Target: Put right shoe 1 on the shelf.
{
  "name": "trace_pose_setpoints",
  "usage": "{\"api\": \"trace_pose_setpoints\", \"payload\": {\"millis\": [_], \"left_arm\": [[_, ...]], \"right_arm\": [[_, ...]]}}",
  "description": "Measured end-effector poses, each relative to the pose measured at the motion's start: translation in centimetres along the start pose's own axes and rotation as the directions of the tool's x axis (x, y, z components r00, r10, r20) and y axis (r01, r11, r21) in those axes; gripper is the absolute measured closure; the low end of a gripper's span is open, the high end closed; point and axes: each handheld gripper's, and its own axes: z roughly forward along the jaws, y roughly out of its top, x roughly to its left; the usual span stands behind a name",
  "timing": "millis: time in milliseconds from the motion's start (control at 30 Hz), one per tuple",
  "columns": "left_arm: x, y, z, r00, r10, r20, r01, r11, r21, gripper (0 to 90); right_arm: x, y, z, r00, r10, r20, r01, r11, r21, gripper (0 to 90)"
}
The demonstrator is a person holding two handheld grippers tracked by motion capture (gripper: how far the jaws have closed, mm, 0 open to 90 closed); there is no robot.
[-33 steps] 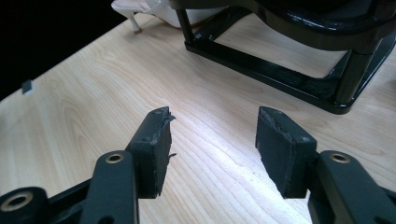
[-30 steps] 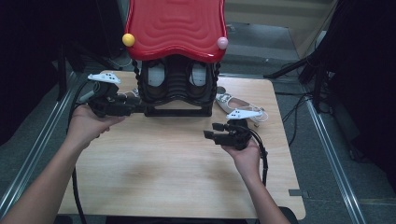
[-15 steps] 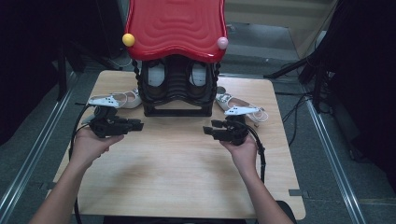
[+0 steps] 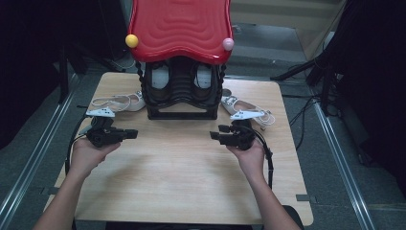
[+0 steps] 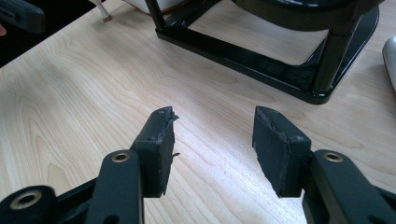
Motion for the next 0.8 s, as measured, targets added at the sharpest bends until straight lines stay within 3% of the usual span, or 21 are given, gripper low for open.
{"api": "trace_pose_setpoints", "payload": {"millis": [300,567,800], "left_arm": [[1.8,-0.8,-0.2,0.9999,-0.008,-0.015,0.008,0.9994,0.034,89.8],[4.1,-1.3,-0.6,0.9981,-0.061,-0.007,0.061,0.9980,0.019,88.0],[5.9,-1.7,-1.5,0.9962,-0.061,-0.063,0.063,0.9976,0.031,88.7]], "right_arm": [[0.0,-0.1,0.2,0.9998,-0.022,-0.003,0.022,1.000,0.014,49.5],[-0.2,-0.3,0.0,1.0000,-0.006,0.003,0.006,1.000,0.017,50.2],[-0.2,-0.5,0.2,1.0000,-0.003,0.000,0.003,1.000,0.019,51.1]]}}
